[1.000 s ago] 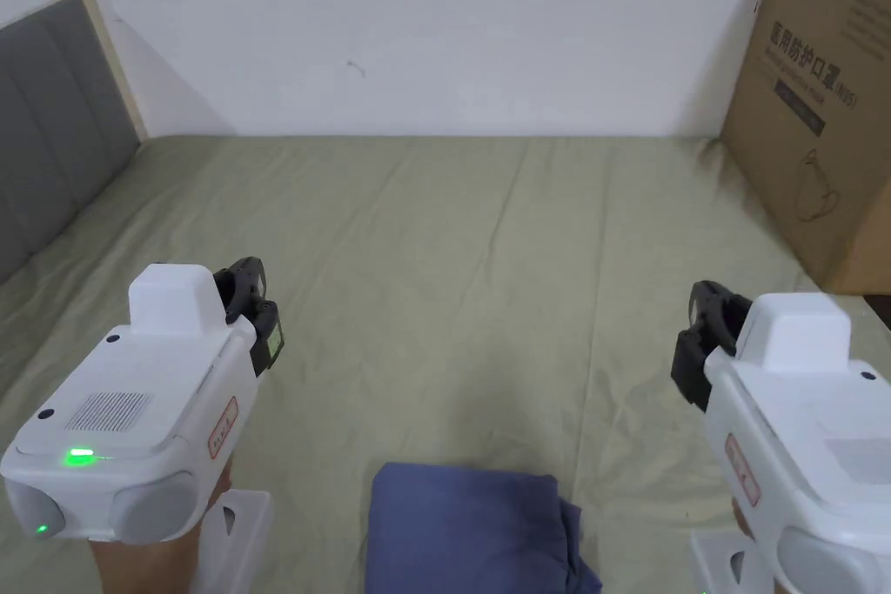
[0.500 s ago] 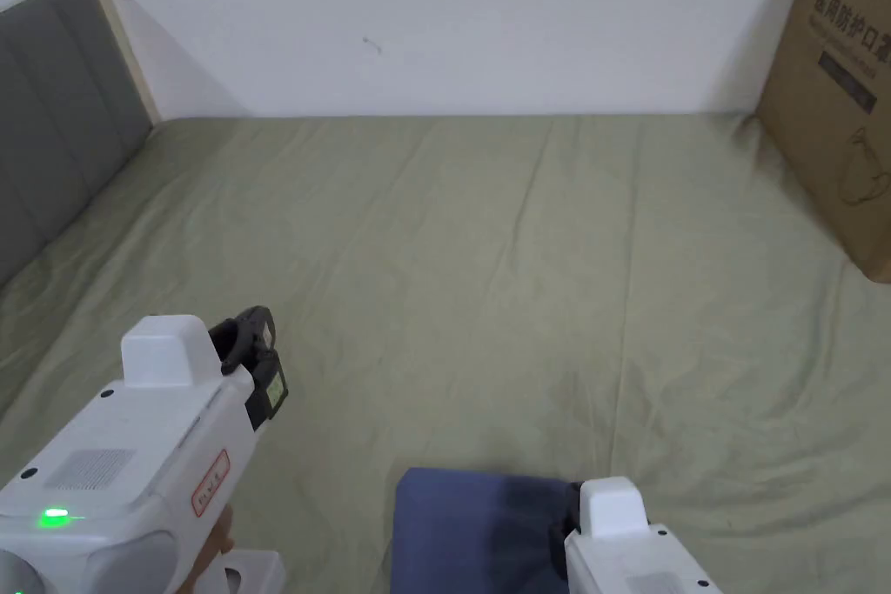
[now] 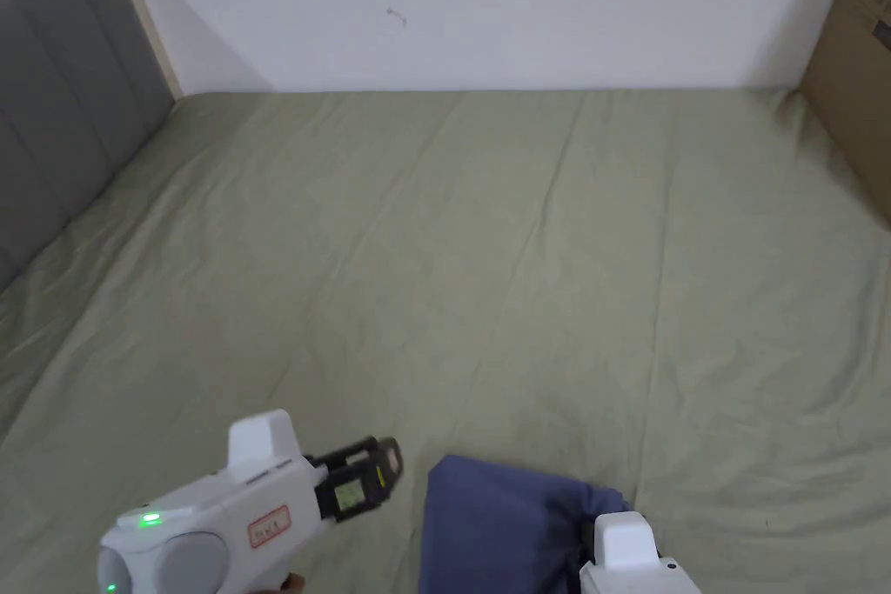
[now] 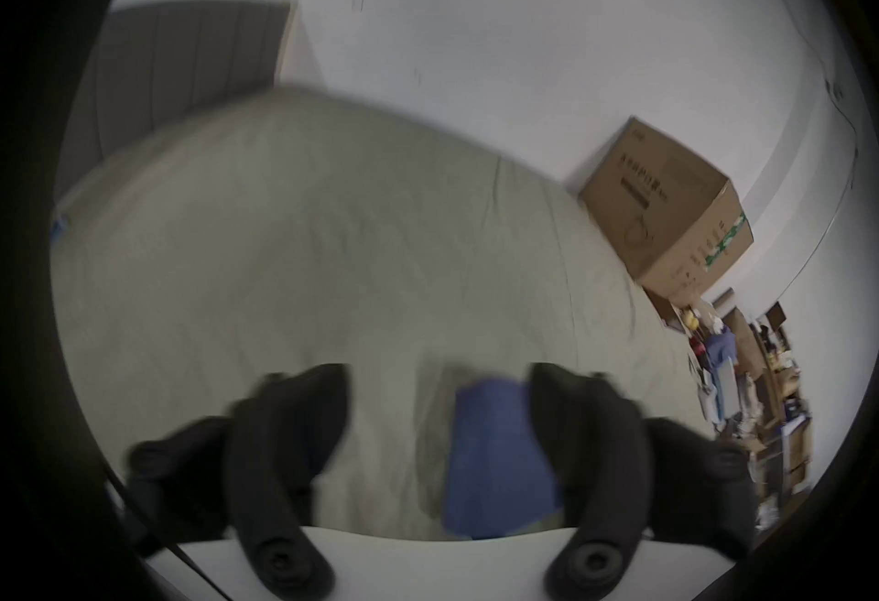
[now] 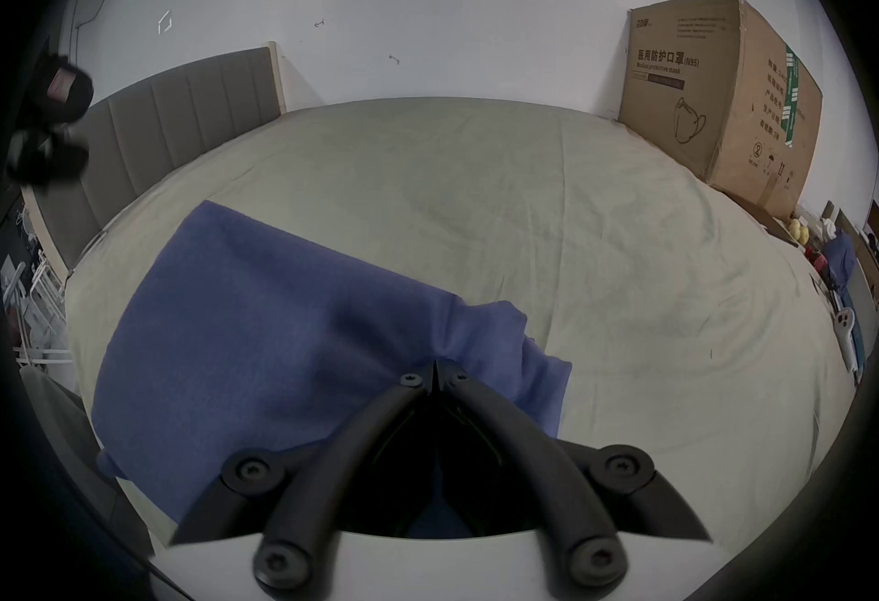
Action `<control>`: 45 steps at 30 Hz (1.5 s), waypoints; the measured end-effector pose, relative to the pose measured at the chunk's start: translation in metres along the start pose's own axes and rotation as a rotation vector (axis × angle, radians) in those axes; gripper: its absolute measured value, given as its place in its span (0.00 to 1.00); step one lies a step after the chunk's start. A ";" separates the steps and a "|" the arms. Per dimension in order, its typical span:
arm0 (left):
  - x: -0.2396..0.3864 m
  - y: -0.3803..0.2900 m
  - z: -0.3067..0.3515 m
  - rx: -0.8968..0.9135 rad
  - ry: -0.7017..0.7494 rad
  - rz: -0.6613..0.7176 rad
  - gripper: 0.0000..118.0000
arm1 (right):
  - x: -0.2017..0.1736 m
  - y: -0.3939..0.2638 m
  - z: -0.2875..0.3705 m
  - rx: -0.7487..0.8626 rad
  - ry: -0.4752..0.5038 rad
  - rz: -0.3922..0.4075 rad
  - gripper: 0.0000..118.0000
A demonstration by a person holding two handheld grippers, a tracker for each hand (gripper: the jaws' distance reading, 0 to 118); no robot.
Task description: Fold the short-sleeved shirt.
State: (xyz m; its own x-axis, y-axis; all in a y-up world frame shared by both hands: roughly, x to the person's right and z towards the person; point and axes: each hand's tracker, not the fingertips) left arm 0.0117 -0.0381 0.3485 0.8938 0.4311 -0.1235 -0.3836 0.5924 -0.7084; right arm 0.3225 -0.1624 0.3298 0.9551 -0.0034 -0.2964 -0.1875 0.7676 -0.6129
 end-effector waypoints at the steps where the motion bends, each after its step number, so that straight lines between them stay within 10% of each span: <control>1: -0.001 -0.006 -0.010 -0.037 -0.019 0.008 0.90 | 0.000 0.001 0.000 -0.002 0.001 0.005 0.00; 7: -0.005 -0.022 -0.065 -0.249 -0.141 0.068 0.87 | 0.003 0.000 -0.001 -0.007 0.017 0.008 0.00; 14: 0.002 -0.032 -0.111 -0.382 -0.186 -0.009 0.37 | 0.004 0.000 -0.001 -0.012 0.026 0.022 0.00; 22: -0.004 -0.032 -0.112 -0.381 -0.206 0.025 0.16 | 0.011 0.017 0.007 -0.041 0.062 0.003 0.00; 45: -0.260 0.168 0.015 -0.176 0.397 -0.047 0.13 | -0.027 0.128 0.027 0.216 0.071 0.045 0.00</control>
State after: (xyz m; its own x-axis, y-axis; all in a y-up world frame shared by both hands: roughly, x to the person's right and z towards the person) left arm -0.2888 -0.0409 0.2720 0.9427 0.0910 -0.3211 -0.3253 0.4653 -0.8232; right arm 0.2794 -0.0467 0.2794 0.9268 -0.0058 -0.3755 -0.1683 0.8874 -0.4291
